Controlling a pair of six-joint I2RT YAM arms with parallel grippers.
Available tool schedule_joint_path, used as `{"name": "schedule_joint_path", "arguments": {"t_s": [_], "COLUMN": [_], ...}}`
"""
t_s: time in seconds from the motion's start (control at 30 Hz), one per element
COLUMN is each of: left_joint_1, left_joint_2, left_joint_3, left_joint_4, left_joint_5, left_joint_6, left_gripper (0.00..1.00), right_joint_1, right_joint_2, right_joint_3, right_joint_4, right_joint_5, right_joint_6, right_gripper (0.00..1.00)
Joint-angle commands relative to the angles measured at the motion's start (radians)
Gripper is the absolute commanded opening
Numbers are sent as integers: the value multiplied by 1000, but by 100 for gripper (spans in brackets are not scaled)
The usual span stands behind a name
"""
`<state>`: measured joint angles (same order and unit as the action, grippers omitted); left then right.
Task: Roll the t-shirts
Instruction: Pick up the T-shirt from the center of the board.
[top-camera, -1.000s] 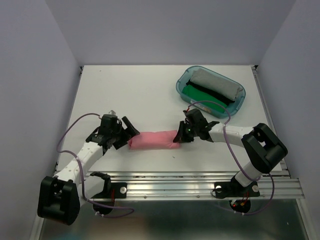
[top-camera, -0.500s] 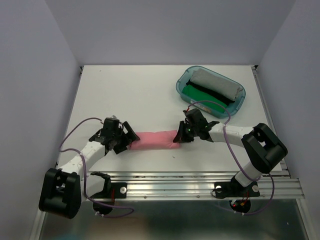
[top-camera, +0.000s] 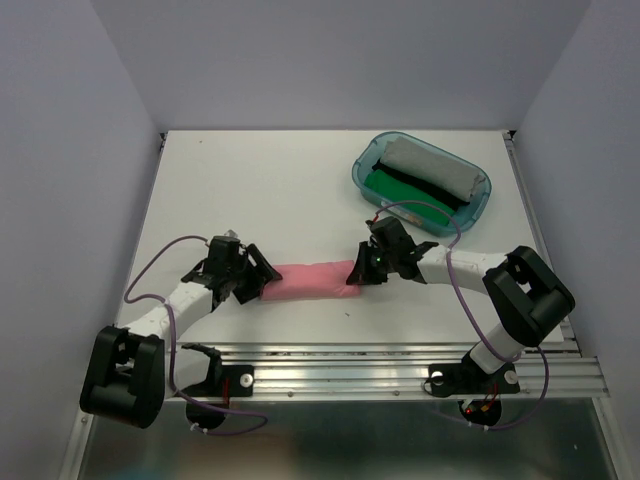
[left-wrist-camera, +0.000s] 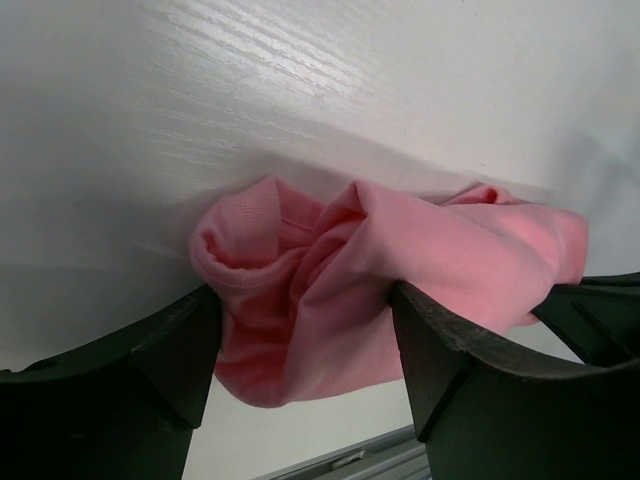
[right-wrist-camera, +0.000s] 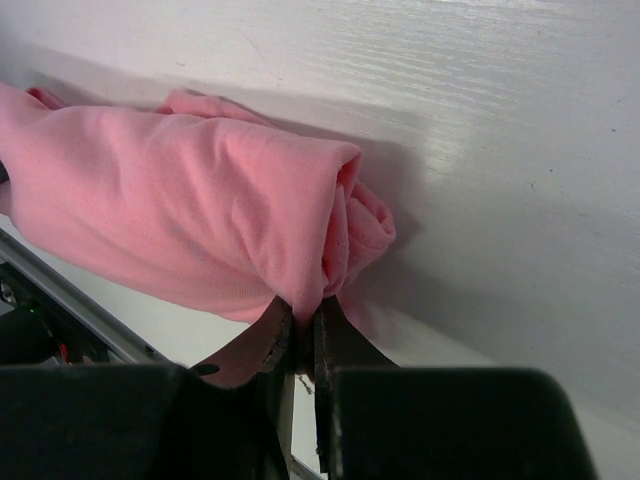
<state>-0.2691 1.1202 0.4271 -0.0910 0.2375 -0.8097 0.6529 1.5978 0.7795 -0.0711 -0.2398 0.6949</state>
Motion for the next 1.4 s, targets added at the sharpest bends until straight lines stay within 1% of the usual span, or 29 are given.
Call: {"name": "schedule_joint_path", "arguments": {"t_s": [0.0, 0.07, 0.13, 0.17, 0.2, 0.23, 0.27, 0.3, 0.33, 0.37, 0.4, 0.43, 0.53, 0.57, 0.67, 0.7, 0.73, 0.83, 0.97, 1.17, 1.37], "left_joint_1": [-9, -9, -12, -12, -13, -13, -15, -13, -13, -13, -13, -13, -13, -15, -15, -15, -15, -15, -15, -15, -15], "left_joint_2": [7, 13, 21, 24, 26, 30, 30, 30, 30, 32, 32, 35, 36, 36, 44, 46, 53, 62, 84, 96, 99], "left_joint_3": [-21, -19, -19, -19, -21, -21, -21, -19, -16, -13, -10, -2, 10, 10, 24, 28, 33, 36, 48, 71, 87], "left_joint_4": [43, 46, 51, 54, 57, 66, 69, 73, 73, 73, 71, 68, 66, 66, 57, 54, 50, 50, 51, 43, 40], "left_joint_5": [39, 42, 45, 48, 49, 54, 62, 65, 65, 65, 63, 60, 51, 51, 43, 40, 37, 31, 25, 14, 8], "left_joint_6": [1, 6, 7, 7, 9, 9, 12, 14, 12, 15, 17, 17, 20, 21, 32, 35, 41, 43, 46, 66, 72], "left_gripper": [71, 70, 66, 64, 56, 52, 46, 30, 22, 13, 0, 0, 0, 0, 0, 0, 0, 0, 0, 0, 0], "right_joint_1": [-7, -7, -7, -7, -7, -7, -7, -7, -7, -7, -7, -7, -7, -16, -25, -25, -25, -25, -25, -35, -35], "right_joint_2": [5, 7, 10, 10, 11, 13, 13, 14, 11, 11, 8, 4, -33, -47, -101, -116, -146, -179, -174, -105, -53], "right_joint_3": [32, 32, 33, 33, 33, 32, 32, 32, 32, 33, 33, 37, 38, 34, 24, 20, 12, -25, -75, -137, -181], "right_joint_4": [-19, -21, -21, -19, -19, -19, -21, -19, -19, -22, -25, -33, -42, -44, -47, -50, -55, -56, -24, 124, 200], "right_joint_5": [22, 20, 20, 20, 20, 19, 17, 17, 16, 16, 19, 25, 42, 34, 19, 22, 33, 46, 11, -71, -78], "right_joint_6": [-21, -21, -21, -21, -21, -21, -21, -20, -18, -17, -17, -15, -14, -9, 14, 24, 29, 67, 101, 161, 219], "right_gripper": [1, 1, 1, 1, 1, 1, 1, 1, 2, 5, 12, 26, 52, 66, 78, 79, 82, 83, 84, 79, 75]}}
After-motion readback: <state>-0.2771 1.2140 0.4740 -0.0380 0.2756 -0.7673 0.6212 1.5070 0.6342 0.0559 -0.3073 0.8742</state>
